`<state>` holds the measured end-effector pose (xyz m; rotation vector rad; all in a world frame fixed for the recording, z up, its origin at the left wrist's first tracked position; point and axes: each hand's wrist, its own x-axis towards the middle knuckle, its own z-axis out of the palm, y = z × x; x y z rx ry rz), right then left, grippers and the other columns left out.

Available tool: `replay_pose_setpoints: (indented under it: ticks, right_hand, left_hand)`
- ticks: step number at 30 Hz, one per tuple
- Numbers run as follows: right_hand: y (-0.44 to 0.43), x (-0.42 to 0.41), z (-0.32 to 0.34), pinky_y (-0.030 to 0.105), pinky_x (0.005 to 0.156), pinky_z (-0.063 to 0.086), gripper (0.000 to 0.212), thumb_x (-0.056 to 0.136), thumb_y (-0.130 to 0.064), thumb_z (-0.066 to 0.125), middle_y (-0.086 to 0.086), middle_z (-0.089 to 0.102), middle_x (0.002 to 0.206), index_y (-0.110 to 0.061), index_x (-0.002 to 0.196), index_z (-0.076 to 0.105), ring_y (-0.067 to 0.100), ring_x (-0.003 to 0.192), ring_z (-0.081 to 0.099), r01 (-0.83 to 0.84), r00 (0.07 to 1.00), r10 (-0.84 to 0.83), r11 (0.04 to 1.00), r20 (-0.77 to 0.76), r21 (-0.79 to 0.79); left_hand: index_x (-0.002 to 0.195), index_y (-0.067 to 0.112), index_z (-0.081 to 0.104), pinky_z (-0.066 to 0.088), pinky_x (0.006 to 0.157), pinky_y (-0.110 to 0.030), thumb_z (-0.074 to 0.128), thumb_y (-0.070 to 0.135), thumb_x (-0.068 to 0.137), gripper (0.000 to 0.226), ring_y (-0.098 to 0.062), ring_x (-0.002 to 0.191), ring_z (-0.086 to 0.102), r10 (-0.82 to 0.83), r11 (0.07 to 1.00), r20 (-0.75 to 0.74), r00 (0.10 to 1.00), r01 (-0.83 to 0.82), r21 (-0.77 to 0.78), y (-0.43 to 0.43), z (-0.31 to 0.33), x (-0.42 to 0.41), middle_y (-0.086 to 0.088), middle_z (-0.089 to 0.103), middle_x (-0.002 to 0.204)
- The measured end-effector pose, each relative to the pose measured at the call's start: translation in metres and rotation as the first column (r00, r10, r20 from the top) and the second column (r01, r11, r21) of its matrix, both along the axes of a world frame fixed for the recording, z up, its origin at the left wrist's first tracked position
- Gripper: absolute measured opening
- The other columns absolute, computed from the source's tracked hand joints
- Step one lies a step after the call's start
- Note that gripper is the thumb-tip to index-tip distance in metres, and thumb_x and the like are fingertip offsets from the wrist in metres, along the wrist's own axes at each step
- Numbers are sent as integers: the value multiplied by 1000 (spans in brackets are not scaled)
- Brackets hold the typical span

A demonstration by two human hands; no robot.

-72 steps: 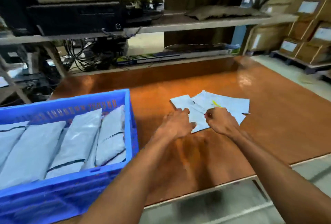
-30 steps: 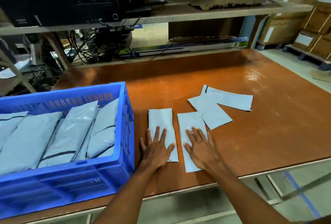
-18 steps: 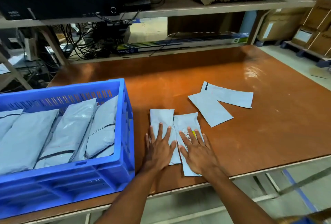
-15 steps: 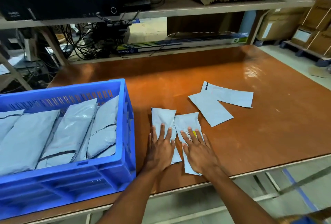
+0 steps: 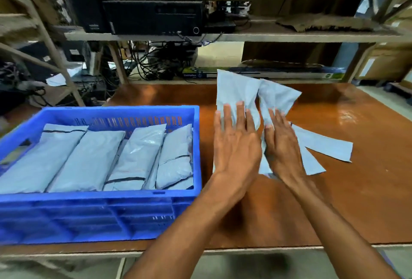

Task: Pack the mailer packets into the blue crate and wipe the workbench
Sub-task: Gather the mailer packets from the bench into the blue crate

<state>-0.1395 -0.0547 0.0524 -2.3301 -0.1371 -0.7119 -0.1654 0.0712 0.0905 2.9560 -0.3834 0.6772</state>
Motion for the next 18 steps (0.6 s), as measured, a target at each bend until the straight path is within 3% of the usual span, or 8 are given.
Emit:
replay_pose_setpoints:
  ticks: [2,5,7,10,13,16,18]
  right_hand:
    - [36,6,40,38,121,17,48,106,-32,26,1,28,159,-17,152,32,14,149,19,-96,990,95,995,100,7]
    - [96,7,74,41,120,19,51,104,-32,24,8,33,157,-13,151,34,18,147,25,-212,962,225,973,157,-97]
    - [141,7,73,42,120,20,52,103,-30,25,15,35,155,-6,148,37,24,146,27,-297,945,312,943,95,-147]
    - [196,8,53,43,120,21,55,101,-29,22,23,31,154,1,145,37,33,145,28,-342,936,351,899,-15,-274]
    - [227,8,22,44,121,12,54,101,-20,37,25,13,159,3,148,25,36,149,8,-359,929,258,796,-264,-487]
    - [236,16,-6,50,121,3,69,99,-34,40,23,-6,161,-1,153,14,38,149,-10,-419,828,50,718,-559,-557]
    - [233,24,-13,46,121,-5,73,101,-44,28,17,-17,161,-4,155,-2,33,148,-15,-461,698,-33,744,-716,-484]
  left_hand:
    - [151,9,29,5,119,-55,21,32,99,57,-39,149,11,62,997,164,985,-53,-56,36,41,-3,-15,19,162]
    - [153,12,22,11,119,-54,20,29,100,56,-36,150,9,113,992,178,977,-122,41,118,61,4,-11,14,163]
    - [152,11,24,18,117,-54,20,28,103,52,-39,148,13,129,988,125,984,-137,63,179,51,12,-12,16,162]
    - [150,9,30,25,114,-57,11,33,101,58,-43,145,20,195,977,-112,974,-183,111,238,14,12,-17,23,159]
    - [150,10,23,26,114,-55,9,35,102,57,-42,147,13,213,976,-334,918,-181,125,262,-24,21,-16,16,161]
    - [149,12,30,25,114,-52,-10,54,96,79,-41,147,15,129,984,-507,852,-47,172,261,-38,26,-15,16,162]
    - [150,17,31,24,116,-48,16,50,103,59,-34,147,19,70,995,-614,786,-12,97,263,-40,30,-13,16,162]
